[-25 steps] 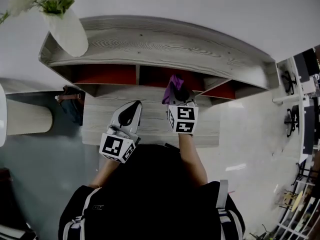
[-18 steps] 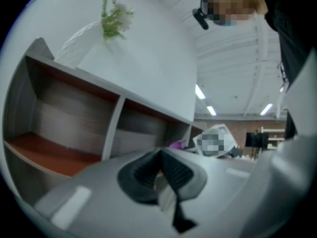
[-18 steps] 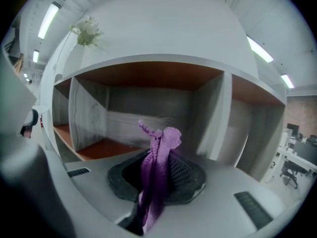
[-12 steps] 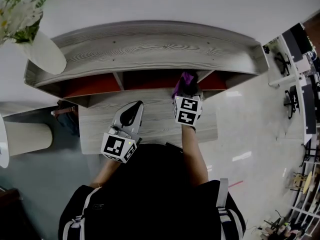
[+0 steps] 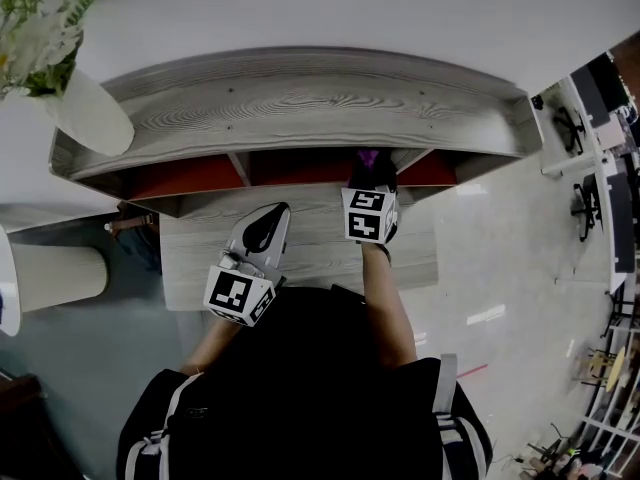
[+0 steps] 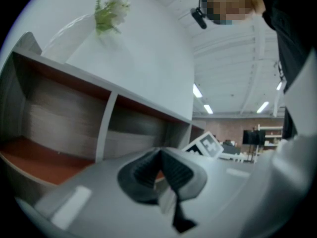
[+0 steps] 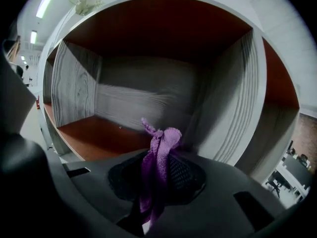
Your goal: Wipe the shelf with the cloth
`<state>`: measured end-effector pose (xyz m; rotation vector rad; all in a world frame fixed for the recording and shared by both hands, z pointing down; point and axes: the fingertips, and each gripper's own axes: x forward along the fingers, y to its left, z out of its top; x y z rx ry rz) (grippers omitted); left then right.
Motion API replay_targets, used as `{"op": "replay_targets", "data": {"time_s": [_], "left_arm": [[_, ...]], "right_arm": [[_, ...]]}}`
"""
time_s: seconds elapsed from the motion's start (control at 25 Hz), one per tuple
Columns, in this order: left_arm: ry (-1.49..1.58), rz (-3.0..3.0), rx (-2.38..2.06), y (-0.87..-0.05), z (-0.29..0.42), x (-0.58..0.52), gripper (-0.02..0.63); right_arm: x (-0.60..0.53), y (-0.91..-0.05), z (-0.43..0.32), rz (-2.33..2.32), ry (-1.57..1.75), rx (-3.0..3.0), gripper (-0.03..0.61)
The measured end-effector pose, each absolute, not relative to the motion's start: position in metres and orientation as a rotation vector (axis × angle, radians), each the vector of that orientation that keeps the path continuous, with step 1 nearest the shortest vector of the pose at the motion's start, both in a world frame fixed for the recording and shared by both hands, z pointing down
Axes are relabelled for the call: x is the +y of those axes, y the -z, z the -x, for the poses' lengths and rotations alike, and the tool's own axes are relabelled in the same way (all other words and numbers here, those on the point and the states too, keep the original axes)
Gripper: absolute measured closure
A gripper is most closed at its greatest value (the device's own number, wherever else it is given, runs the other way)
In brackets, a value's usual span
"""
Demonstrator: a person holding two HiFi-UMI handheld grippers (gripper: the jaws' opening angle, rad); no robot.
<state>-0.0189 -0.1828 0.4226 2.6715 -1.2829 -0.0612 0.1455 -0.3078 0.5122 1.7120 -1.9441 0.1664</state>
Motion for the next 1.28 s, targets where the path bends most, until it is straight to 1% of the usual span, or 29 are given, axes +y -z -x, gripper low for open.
{"op": "replay_targets", "data": {"time_s": [0.6, 0.92, 1.28], "left_arm": [[0.049, -2.68, -1.259, -0.426, 0.01, -0.194, 0.609], [0.038, -2.687, -1.243, -0.426, 0.003, -0.192, 0.609], [0.041, -2.68, -1.244, -0.428, 0.005, -0.192, 0.609]], "right_arm": [[-0.322, -0.52, -0.144, -1.686, -0.106, -1.861, 0.529], [-0.33, -0.525, -0.142, -1.647, -0.168, -1.834, 0.529], [-0.337, -0.525, -0.139, -1.631, -0.157, -1.814, 0.528]]}}
